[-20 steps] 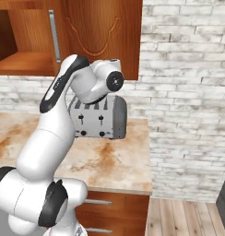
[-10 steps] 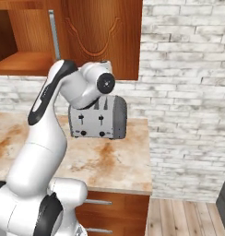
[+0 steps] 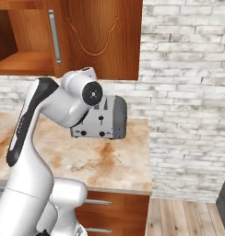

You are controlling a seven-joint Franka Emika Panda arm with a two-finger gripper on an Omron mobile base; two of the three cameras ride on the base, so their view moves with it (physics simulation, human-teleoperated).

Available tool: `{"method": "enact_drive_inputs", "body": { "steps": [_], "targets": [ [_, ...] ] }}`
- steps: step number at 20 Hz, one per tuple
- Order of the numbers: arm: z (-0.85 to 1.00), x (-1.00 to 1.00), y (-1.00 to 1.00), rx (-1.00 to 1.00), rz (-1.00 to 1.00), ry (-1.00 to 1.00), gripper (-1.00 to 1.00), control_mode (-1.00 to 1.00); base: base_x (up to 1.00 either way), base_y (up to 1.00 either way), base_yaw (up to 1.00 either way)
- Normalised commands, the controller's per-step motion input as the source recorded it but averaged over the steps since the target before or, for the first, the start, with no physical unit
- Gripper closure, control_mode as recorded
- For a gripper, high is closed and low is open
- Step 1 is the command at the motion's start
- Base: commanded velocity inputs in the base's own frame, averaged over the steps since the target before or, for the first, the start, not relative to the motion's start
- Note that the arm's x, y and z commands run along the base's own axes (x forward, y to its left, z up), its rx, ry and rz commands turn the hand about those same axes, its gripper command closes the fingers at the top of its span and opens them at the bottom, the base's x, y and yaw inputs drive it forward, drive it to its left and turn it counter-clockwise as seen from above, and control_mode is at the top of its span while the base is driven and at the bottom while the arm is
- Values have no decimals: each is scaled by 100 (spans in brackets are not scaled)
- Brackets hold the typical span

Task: Close all open cabinet doors.

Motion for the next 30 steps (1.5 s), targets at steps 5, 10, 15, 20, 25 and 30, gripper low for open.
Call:
{"method": "enact_drive_inputs", "body": {
  "steps": [5,10,15,20,25,30],
  "targets": [
    [6,-100,22,-6,9,-4,-100,-100,0,0,0],
    [9,-100,23,-7,7,-6,-100,-100,0,0,0],
    [10,-100,28,-8,5,-8,-100,-100,0,0,0],
    [13,-100,37,-9,3,-11,-100,-100,0,0,0],
    [17,-100,43,-10,1,-14,-100,-100,0,0,0],
    [11,-92,49,-11,0,-12,-100,-100,0,0,0]
  ]
}}
